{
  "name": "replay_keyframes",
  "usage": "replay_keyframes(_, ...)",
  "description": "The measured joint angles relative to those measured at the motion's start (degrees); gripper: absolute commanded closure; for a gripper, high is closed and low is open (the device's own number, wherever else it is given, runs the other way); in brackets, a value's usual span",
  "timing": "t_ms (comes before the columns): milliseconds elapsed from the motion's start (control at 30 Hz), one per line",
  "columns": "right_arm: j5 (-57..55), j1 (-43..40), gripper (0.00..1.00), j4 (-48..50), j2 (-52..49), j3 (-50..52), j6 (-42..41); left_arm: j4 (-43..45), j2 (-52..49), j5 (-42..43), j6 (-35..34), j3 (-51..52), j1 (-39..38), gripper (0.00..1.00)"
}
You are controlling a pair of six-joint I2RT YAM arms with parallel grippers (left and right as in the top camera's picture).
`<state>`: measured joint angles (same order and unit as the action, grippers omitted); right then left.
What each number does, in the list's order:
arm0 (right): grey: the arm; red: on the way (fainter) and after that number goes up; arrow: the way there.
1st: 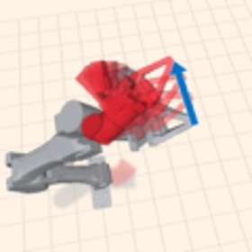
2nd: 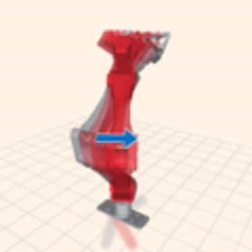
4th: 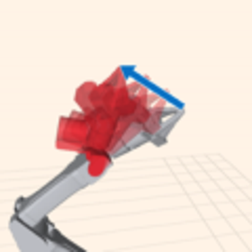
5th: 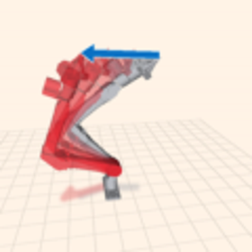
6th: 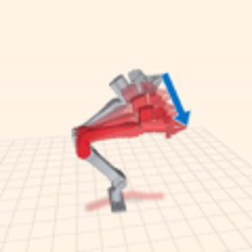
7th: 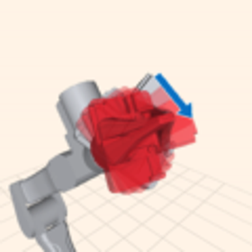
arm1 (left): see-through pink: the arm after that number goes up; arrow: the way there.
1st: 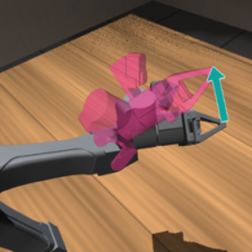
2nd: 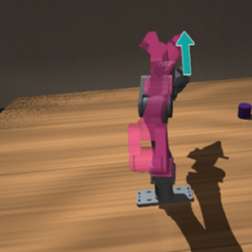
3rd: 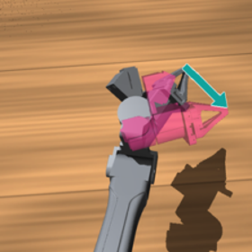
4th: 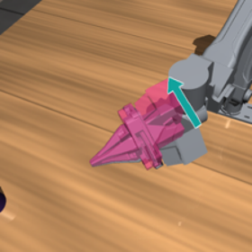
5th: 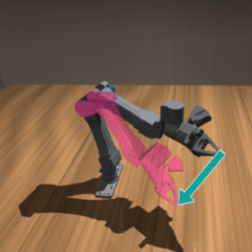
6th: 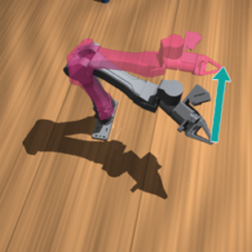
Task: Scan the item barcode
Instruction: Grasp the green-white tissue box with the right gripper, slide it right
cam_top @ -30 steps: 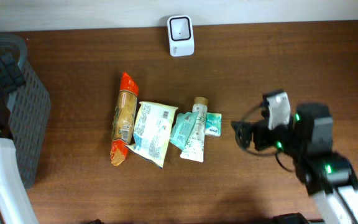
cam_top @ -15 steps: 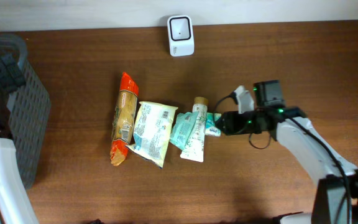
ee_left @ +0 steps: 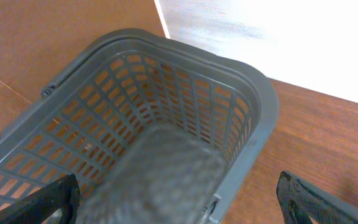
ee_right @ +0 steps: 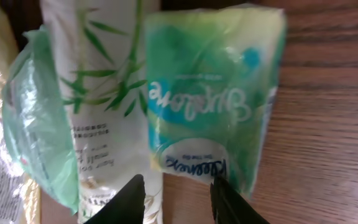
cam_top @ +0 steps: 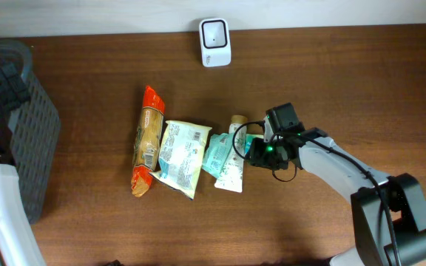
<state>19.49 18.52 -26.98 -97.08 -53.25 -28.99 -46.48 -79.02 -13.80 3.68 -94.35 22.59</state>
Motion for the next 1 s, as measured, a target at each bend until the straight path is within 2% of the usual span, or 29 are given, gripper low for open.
replay_keyframes(267, -7.54, -6.12, 0.65, 0.17, 0.00, 0.00, 2.49, 0.00, 0.00, 0.00, 0.00, 0.00, 0.00, 0.01)
replay_keyframes(433, -13.00, -13.18, 0.46, 4.50, -0.09, -0.85, 9.38, 0.00, 0.00, 0.00, 0.00, -0.02, 0.00, 0.01)
replay_keyframes(500, -12.26, -14.56, 0.44, 3.30, -0.28, -3.26, 12.11, 0.02, 0.00, 0.00, 0.00, 0.00, 0.00, 0.01)
replay_keyframes(600, -8.28, -14.47, 0.45, -0.48, -0.33, -10.01, 15.34, 0.04, 0.00, 0.00, 0.00, -0.02, 0.00, 0.01)
replay_keyframes(733, -6.21, -11.76, 0.46, -0.02, -0.33, -13.51, 15.74, 0.00, 0.00, 0.00, 0.00, 0.00, 0.00, 0.01)
replay_keyframes(1000, -10.51, -7.82, 0.46, 3.28, -4.04, -13.51, 8.74, 0.00, 0.00, 0.00, 0.00, 0.00, 0.00, 0.01)
